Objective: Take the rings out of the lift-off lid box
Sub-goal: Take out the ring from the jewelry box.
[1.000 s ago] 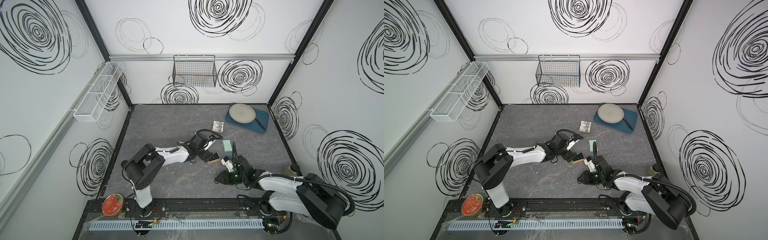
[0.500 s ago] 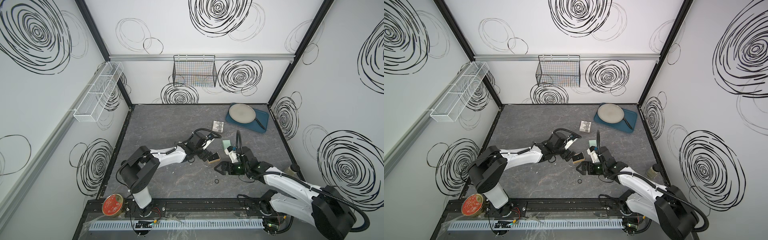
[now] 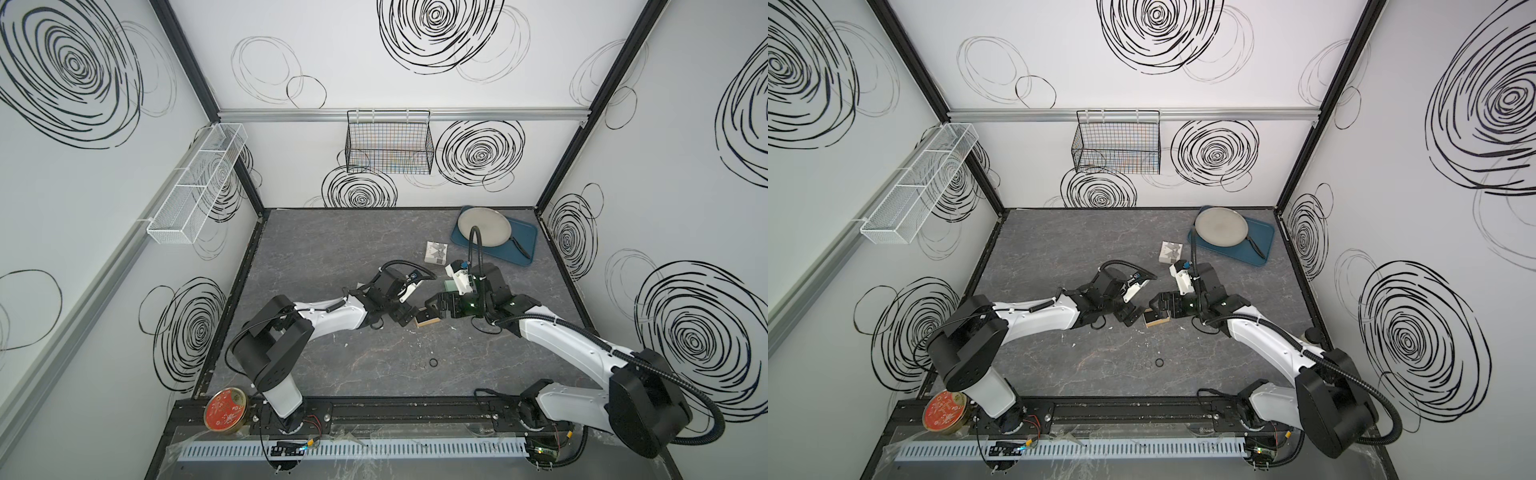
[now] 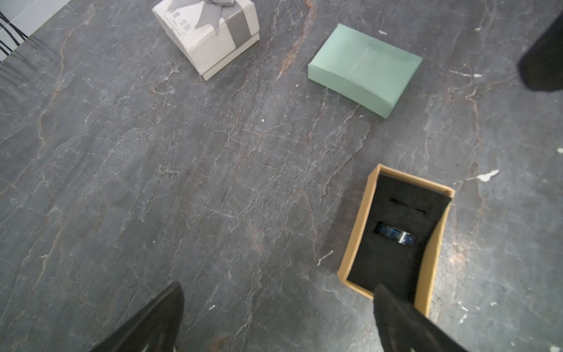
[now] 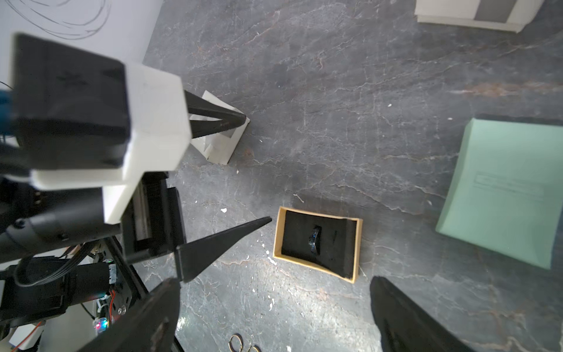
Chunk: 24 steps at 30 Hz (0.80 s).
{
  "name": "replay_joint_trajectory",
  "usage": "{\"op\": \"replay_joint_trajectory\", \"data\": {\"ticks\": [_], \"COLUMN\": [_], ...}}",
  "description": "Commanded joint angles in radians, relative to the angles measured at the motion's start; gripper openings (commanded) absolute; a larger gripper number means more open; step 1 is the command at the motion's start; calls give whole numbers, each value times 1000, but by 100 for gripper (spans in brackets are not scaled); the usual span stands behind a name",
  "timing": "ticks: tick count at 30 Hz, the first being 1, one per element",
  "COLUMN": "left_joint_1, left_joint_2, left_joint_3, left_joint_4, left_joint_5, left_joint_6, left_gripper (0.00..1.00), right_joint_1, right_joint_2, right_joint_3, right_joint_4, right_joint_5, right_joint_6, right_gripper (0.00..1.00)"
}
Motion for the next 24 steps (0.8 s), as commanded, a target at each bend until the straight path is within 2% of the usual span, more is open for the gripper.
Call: {"op": "replay_joint_trajectory", "data": {"ticks": [1, 9, 10, 13, 16, 24], "left_joint_1": [6, 22, 26, 34, 39, 47], "left_joint_2": [-11, -23, -26, -34, -43, -67], "left_joint_3": [-9, -39, -45, -60, -80, -109], "left_joint_4": [35, 62, 66, 72, 84, 99], "left_joint_5": [17, 29, 34, 36, 36, 35], "left_joint_6": [3, -6, -8, -10, -14, -22], "left_gripper": [100, 100, 100, 100, 100, 100], "right_joint_1": [24, 104, 114, 128, 130, 132], "right_joint_2": [49, 139, 148, 182, 225, 297], "right_joint_3": [55, 126, 131, 150, 178, 212], "right_joint_4": [-41, -119, -120, -134, -170, -191], "right_joint_5": [34, 133, 139, 153, 161, 215], "right_joint_6": [-37, -42, -40, -30, -19, -2], "right_gripper": [100, 97, 94, 75, 60, 54]}}
